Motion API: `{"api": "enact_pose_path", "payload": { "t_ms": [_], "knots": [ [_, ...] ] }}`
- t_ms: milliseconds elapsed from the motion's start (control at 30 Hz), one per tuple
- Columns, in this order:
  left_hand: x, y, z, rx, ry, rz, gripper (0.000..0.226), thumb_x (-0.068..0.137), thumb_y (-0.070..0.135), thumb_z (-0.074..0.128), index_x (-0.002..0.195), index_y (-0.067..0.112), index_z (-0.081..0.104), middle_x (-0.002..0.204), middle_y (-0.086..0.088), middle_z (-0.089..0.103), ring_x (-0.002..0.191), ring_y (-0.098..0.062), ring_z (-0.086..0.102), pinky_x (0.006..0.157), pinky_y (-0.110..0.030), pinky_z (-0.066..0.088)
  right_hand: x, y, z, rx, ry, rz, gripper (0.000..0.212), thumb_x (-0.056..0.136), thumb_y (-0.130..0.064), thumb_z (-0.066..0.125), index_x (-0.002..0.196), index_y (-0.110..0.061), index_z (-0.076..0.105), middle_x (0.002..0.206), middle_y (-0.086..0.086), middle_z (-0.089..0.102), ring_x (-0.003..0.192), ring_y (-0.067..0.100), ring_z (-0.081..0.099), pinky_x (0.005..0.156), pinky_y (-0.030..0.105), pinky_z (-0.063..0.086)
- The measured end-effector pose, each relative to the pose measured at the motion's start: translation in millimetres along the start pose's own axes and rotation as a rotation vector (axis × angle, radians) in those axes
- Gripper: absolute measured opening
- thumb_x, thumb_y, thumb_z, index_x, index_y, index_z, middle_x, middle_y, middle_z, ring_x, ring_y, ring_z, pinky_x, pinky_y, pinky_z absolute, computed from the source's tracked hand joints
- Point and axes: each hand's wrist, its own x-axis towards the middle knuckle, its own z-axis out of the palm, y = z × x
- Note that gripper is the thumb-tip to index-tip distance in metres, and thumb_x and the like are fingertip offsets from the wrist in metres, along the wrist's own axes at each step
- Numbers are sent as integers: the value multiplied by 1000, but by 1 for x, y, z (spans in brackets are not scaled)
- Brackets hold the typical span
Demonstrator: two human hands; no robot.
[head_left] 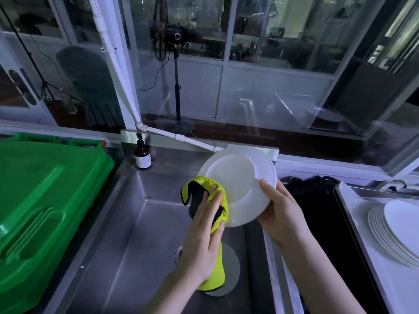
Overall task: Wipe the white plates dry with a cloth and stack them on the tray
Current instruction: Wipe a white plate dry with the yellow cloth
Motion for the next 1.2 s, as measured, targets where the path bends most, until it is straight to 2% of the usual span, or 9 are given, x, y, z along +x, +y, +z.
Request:
{"api": "enact_pose_path", "payload": {
  "t_ms": [167,300,433,567,667,767,1000,1067,1200],
  "knots": [
    [0,-10,-1,-64,103,-221,52,100,40,35,150,45,20,158,13,30,143,-9,34,114,-42,34,4,-7,-2,40,32,-8,30,96,-14,54,121,-21,68,119,12,71,102,25,70,79,37,61],
    [-8,1,13,83,63,12,55,104,35,35,156,32,17,163,13,14,150,-13,14,119,-39,22,7,-7,4,82,51,-30,33,100,-14,49,130,-19,62,124,13,69,107,27,70,85,41,60],
    [5,13,23,247,-49,136,54,105,34,29,157,24,16,165,5,10,152,-19,9,117,-55,22,4,11,15,138,105,8,35,102,-11,46,136,-10,56,128,25,64,118,40,63,102,52,49],
    [22,19,21,343,-94,168,53,105,41,21,156,27,18,164,7,13,151,-14,13,118,-52,22,2,18,17,168,130,81,27,102,-10,46,123,-7,63,123,29,65,103,36,69,96,49,53],
    [17,10,14,277,-96,154,54,105,36,31,156,26,20,164,8,13,151,-15,12,119,-46,23,7,12,13,147,153,74,30,102,-10,46,129,-7,60,126,28,64,117,42,62,104,55,46],
    [4,1,7,261,-45,122,58,101,29,40,156,24,22,164,9,13,151,-16,12,117,-48,27,11,3,8,134,161,48,34,103,-13,45,134,-9,57,129,23,65,122,40,60,98,51,51],
    [16,15,16,379,-147,254,59,100,25,37,156,26,19,165,2,12,151,-21,13,118,-53,20,3,18,15,172,143,56,29,102,-10,45,125,-9,63,122,26,67,111,39,66,97,48,54],
    [31,17,15,346,-163,213,58,100,28,34,156,30,18,164,5,14,151,-15,14,120,-48,20,-1,24,17,197,122,87,28,102,-8,45,121,-7,65,118,24,69,104,34,70,88,41,59],
    [50,7,7,186,-133,32,51,101,29,41,151,27,33,161,7,23,149,-11,19,118,-44,25,-3,25,15,173,89,95,34,102,-8,42,131,-4,59,126,25,66,118,38,64,104,50,46]
  ]
}}
